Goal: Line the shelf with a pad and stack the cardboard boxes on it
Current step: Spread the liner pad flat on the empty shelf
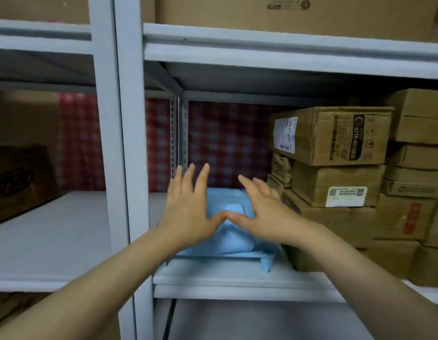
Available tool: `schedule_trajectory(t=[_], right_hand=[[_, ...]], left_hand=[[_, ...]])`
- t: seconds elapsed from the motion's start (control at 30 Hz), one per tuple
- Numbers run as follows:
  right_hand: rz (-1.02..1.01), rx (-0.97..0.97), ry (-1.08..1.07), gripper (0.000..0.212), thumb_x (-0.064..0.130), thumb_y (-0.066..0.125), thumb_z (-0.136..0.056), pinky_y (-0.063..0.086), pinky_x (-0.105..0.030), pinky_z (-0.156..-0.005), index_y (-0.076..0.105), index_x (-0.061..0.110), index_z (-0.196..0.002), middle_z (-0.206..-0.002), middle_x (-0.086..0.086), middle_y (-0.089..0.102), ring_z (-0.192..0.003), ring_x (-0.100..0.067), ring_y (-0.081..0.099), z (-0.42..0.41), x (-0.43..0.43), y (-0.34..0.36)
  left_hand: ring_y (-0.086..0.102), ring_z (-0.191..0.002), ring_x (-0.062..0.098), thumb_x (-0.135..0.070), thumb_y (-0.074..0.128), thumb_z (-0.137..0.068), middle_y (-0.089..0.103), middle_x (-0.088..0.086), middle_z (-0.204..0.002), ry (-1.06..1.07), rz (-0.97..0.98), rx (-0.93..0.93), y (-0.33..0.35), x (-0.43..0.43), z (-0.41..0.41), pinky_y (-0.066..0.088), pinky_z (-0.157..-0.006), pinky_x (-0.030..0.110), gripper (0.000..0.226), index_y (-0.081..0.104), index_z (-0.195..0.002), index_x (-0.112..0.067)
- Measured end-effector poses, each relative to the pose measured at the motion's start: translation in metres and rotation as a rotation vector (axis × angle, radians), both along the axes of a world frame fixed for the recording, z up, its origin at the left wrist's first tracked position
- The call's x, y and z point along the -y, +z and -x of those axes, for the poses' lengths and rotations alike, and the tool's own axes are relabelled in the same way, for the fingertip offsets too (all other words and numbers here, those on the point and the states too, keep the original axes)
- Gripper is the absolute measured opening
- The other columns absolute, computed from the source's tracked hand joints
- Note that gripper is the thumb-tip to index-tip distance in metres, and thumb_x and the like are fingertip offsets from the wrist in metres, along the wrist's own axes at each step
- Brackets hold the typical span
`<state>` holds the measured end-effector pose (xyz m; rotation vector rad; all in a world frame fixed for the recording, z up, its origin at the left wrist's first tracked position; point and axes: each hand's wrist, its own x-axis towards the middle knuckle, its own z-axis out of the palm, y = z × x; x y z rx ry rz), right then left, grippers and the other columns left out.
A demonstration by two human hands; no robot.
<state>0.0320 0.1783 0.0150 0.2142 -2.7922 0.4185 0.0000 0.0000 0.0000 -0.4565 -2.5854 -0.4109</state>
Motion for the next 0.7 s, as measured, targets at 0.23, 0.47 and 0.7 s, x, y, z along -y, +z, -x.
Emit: schedule_trajectory(t=[0.23, 0.47, 0.7], right_hand=[[0.280, 0.191, 0.023, 0.103, 0.047, 0.064, -0.088, 0.022, -0.024, -0.113, -0.009, 0.023, -0.156, -0.163, -0.006, 0.012, -0.147, -0.019, 0.021, 0.017, 0.003, -0.033], [0.410, -0.008, 0.065, 0.106, 0.038, 0.076, -0.080, 0.024, -0.032, -0.116, 0.002, 0.030, -0.155, -0.159, -0.004, 0.025, -0.145, -0.020, 0.026, 0.032, 0.004, -0.032], [0.378, -0.025, 0.112, 0.085, 0.052, 0.065, -0.084, 0.026, -0.037, -0.117, 0.020, 0.033, -0.153, -0.154, -0.001, 0.031, -0.142, -0.021, 0.027, 0.041, -0.006, -0.027]], left_hand=[[0.047, -0.133, 0.024, -0.042, 0.073, -0.083, 0.042, 0.001, -0.150, -0.110, -0.349, 0.563, -0.036, 0.012, 0.007, 0.038, -0.109, 0.033, 0.109, -0.006, -0.157, -0.028], [0.063, -0.106, 0.028, -0.007, 0.069, -0.077, 0.066, 0.002, -0.120, -0.071, -0.336, 0.026, -0.030, 0.008, 0.009, 0.051, -0.086, 0.036, 0.067, 0.051, -0.136, -0.033], [0.063, -0.108, 0.021, 0.017, 0.052, -0.073, 0.063, 0.006, -0.124, -0.077, -0.340, -0.008, -0.034, 0.000, 0.021, 0.047, -0.094, 0.025, 0.074, 0.057, -0.136, -0.022]])
